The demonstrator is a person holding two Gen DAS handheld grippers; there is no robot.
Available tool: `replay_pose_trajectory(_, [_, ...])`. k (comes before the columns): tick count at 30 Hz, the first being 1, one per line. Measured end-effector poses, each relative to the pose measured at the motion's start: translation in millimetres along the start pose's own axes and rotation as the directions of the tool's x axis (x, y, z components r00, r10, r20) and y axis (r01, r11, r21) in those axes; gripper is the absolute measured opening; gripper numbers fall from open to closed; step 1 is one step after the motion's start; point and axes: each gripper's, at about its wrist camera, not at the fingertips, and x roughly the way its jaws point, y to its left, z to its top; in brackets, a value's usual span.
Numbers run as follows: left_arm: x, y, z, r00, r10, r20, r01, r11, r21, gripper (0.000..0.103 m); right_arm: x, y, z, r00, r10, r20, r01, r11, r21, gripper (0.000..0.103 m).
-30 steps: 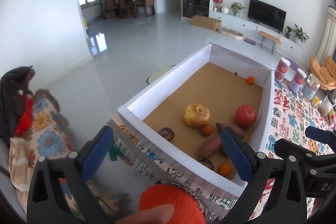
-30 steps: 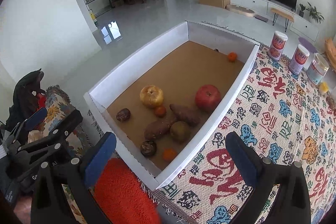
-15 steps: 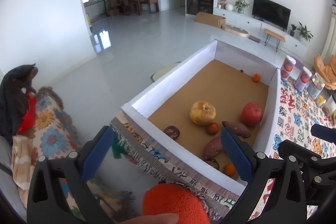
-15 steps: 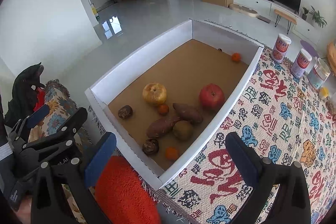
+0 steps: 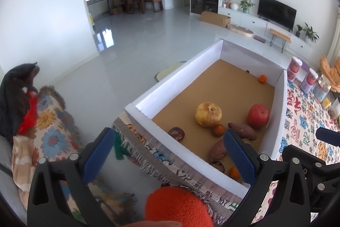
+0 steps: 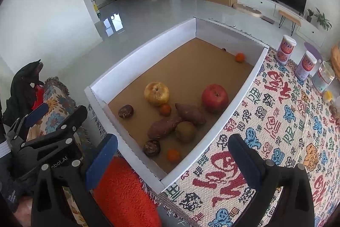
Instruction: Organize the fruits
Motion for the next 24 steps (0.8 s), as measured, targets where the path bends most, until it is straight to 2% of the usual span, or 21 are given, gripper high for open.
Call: replay_pose_trajectory(24, [7.5, 3.2, 1.7, 1.000, -0.005, -0.021, 0.004, 1.000, -0.011, 0.102, 3.5, 4.2, 4.2, 1.000, -0.006, -0.013, 0.005, 1.000, -0.019, 0.103])
